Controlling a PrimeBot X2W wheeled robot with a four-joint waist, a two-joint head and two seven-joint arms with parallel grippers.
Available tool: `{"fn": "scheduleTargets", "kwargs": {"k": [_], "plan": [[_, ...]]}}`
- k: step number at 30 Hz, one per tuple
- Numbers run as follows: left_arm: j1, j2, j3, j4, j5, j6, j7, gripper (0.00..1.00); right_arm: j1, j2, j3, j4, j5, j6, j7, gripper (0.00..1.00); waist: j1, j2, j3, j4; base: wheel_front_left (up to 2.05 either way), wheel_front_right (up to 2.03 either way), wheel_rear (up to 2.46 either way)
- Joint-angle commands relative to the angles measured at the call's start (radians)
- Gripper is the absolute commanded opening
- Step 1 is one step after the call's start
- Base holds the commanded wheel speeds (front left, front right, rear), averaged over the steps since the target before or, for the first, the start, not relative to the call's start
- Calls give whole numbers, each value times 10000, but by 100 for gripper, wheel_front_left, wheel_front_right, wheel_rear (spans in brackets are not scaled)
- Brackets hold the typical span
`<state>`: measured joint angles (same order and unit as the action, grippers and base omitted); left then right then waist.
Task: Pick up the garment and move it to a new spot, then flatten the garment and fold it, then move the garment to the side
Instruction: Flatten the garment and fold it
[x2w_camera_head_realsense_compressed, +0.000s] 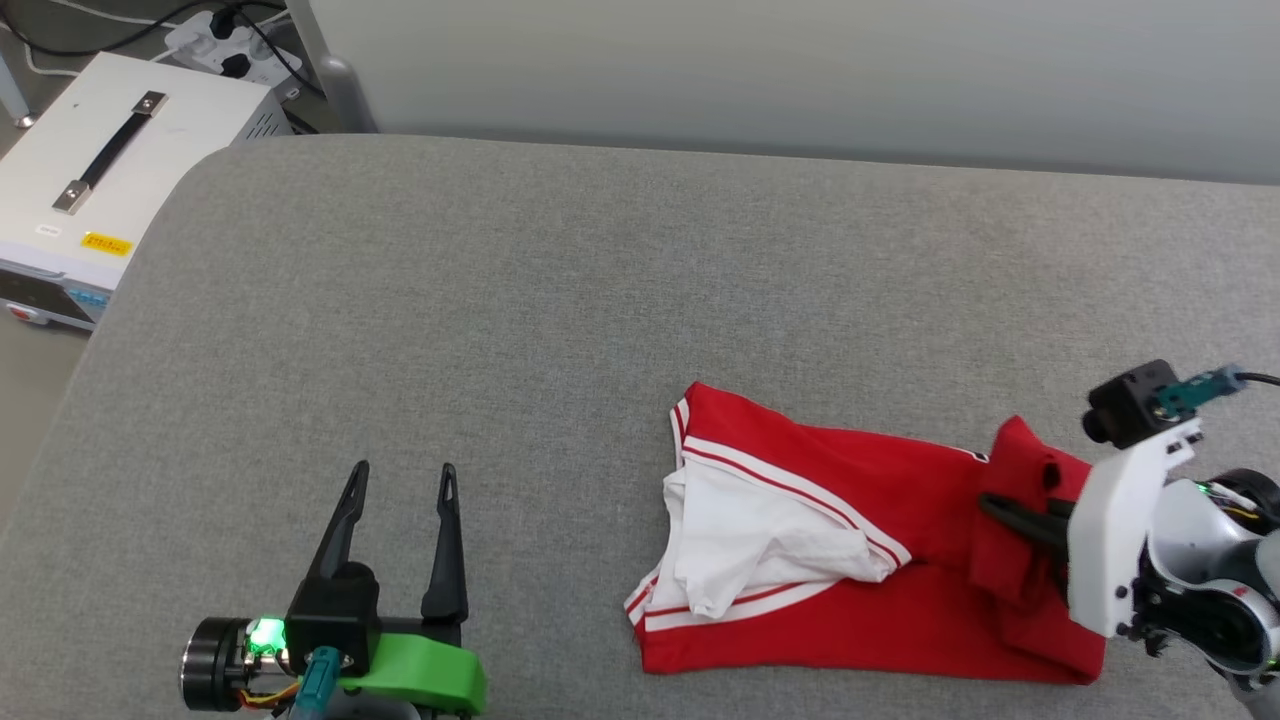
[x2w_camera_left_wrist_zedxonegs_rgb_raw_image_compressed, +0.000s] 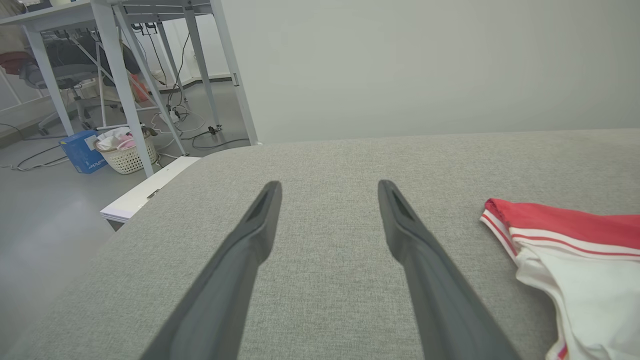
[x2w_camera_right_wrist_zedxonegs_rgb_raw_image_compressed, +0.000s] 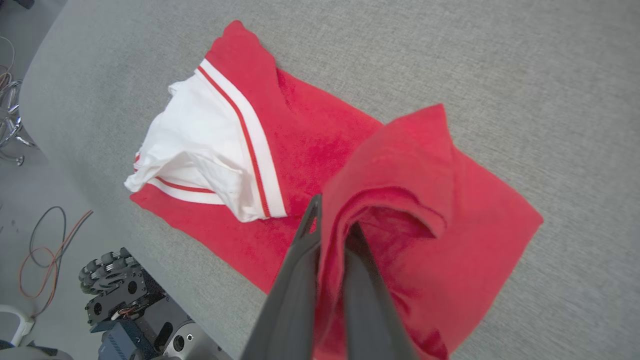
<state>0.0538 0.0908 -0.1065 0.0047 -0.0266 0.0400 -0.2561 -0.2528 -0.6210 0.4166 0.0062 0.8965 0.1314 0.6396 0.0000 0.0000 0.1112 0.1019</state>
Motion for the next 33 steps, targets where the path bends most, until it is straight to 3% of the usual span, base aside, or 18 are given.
{"fn": "scheduleTargets", "kwargs": {"k": [1, 12, 24, 26, 27, 33], "plan": [[-236, -64, -24, 17, 78, -37, -57, 100, -396, 164, 302, -16, -85, -7, 106, 0, 0, 0, 135, 101, 0, 0, 0], [-663, -156, -127, 63, 96, -64, -57, 100, -2926, 1538, 3027, 1571, -202, -7, 51, 0, 0, 0, 630, 349, 0, 0, 0], [-851, -238, -99, 57, 56, 33, -57, 100, -3328, 2200, 4567, 3966, -42, -7, -1425, 0, 0, 0, 877, 368, 0, 0, 0], [-827, -243, -89, 83, 65, 32, -57, 100, -3363, 2163, 4696, 4036, -37, -7, -1785, 27, 0, 0, 814, 316, 0, 0, 0], [-800, -243, -71, 113, 77, 28, -57, 100, -3415, 2065, 4797, 3942, -104, -7, -2255, 100, 0, 0, 716, 249, 0, 0, 0], [-669, -174, 102, 76, 108, 92, -57, 100, -3359, 1404, 4667, 3092, -391, -7, -3787, 100, 0, 0, 323, -8, 0, 0, 0]]}}
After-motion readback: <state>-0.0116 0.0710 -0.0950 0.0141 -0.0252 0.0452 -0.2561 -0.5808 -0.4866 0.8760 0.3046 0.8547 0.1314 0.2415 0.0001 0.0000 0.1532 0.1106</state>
